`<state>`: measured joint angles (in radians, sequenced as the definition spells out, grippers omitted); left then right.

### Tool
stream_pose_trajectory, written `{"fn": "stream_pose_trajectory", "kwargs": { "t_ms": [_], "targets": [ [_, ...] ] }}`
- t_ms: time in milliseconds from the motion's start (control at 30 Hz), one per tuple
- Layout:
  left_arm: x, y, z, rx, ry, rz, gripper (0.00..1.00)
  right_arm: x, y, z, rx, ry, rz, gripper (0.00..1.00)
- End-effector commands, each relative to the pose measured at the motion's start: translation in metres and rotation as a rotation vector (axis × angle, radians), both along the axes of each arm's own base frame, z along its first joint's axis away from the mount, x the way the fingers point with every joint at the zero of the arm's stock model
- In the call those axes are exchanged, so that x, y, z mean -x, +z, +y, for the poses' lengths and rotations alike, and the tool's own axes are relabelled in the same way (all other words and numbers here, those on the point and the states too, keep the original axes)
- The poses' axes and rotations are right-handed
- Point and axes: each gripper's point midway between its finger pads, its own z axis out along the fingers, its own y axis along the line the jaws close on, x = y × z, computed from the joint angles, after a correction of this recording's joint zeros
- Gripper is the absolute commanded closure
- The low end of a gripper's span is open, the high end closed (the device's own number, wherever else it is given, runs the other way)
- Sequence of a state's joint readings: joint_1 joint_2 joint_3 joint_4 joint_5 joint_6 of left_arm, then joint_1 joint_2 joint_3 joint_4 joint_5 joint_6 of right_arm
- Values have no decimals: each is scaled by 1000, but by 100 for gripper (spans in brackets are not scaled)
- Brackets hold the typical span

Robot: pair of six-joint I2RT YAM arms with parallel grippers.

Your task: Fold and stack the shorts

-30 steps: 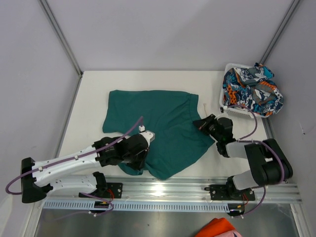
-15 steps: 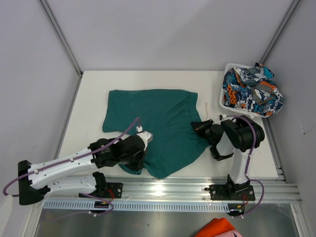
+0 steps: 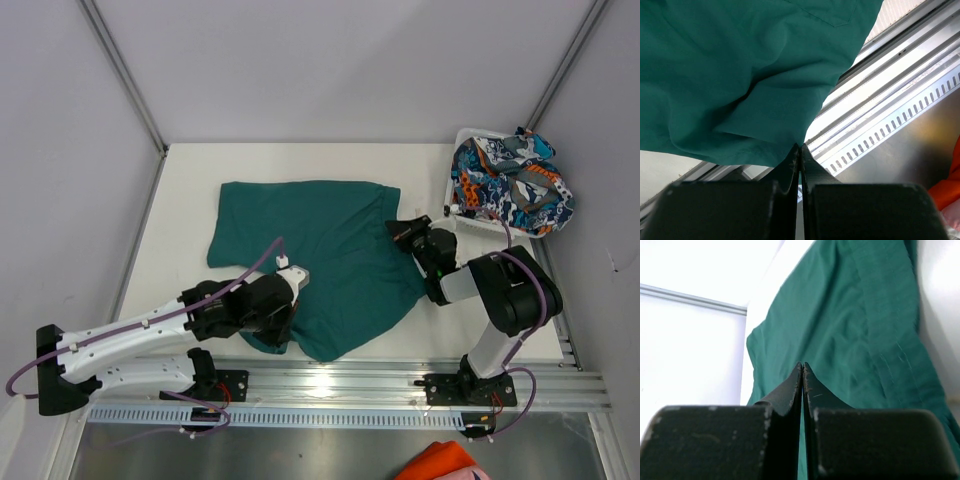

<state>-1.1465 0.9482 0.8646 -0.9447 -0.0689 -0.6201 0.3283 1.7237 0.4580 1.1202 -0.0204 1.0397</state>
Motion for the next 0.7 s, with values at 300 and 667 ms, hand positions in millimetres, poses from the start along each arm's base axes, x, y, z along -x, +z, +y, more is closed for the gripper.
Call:
{"fn": "stream_pose_trajectory", "kwargs": {
  "t_ms": [300, 667],
  "targets": [
    [0, 9, 1, 31, 5, -11, 100, -11, -78, -20, 29, -97, 131, 100],
    [-3, 18, 0, 39, 12, -23, 100, -22, -52, -11, 189, -76, 199, 100]
  ]
}}
